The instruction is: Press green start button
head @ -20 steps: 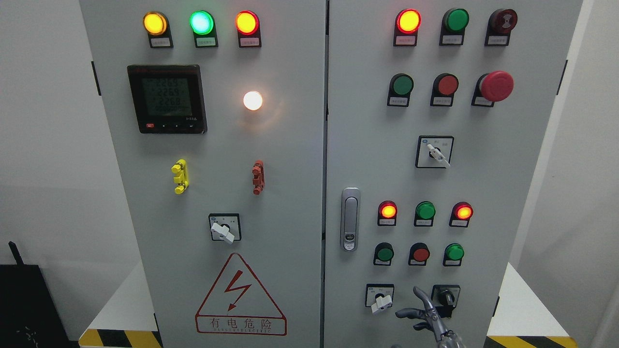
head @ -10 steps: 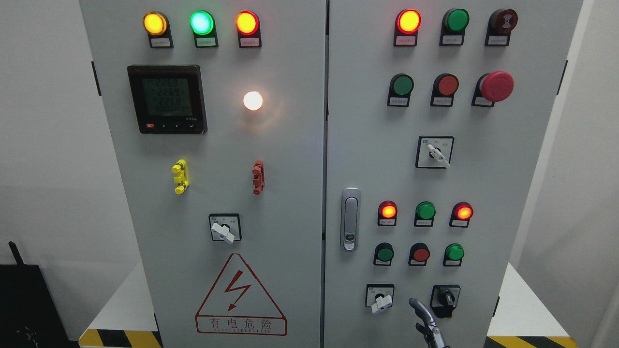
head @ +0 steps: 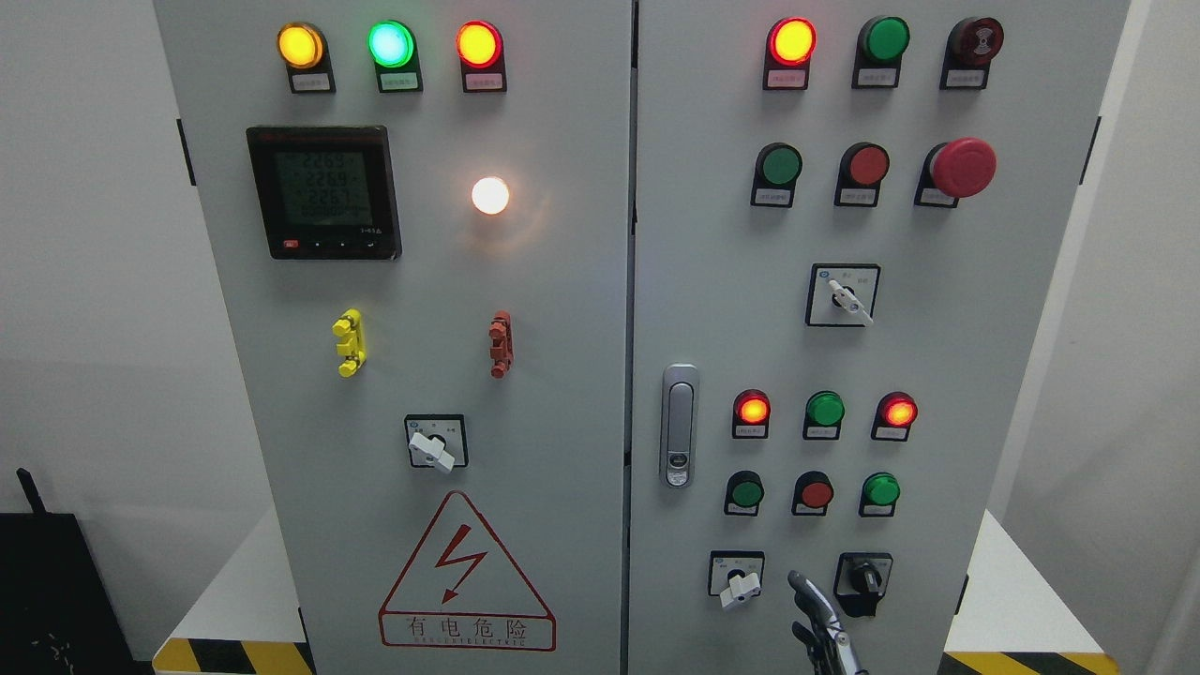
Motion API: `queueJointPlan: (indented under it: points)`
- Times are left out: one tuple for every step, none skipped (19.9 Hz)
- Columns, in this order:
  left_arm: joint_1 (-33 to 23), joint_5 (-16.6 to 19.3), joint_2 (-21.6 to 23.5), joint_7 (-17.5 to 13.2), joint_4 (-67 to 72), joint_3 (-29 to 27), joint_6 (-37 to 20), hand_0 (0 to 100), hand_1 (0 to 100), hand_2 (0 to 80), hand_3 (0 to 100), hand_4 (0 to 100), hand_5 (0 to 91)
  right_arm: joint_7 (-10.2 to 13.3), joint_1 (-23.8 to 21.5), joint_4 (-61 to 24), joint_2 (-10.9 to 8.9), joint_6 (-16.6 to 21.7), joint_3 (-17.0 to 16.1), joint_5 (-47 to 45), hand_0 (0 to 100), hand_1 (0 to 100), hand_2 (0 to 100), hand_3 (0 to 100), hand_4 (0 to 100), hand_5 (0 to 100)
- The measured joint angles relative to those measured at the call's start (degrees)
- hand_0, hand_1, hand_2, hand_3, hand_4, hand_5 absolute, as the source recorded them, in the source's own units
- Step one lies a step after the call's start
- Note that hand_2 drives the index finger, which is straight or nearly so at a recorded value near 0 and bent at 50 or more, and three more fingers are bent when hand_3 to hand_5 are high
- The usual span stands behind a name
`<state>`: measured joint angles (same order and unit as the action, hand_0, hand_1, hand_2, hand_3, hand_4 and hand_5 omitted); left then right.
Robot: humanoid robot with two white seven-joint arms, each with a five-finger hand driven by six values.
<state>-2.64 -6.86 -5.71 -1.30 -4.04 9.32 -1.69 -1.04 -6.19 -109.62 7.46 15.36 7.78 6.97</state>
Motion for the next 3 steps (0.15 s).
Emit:
queueJointPlan:
  points:
    - [0.0,0.0,0.0,0.0,0.0,0.0,0.0,12,56,0.0,0,0,0.0,0.0,0.0,-0.1,0.0,0.0,0.1,-0.2,0,7,0,0,0,0]
    - [0.0,0.0,0.0,0.0,0.0,0.0,0.0,12,56,0.0,0,0,0.0,0.0,0.0,-0.2,-0.01,-0.1,0.3,-0.3,0,7,0,0,0,0]
    - [0.0,0.0,0.0,0.0,0.0,0.0,0.0,12,56,0.0,0,0,0.0,0.0,0.0,-0.3,-0.01,-0.1,0.4,-0.4,0,7,0,0,0,0]
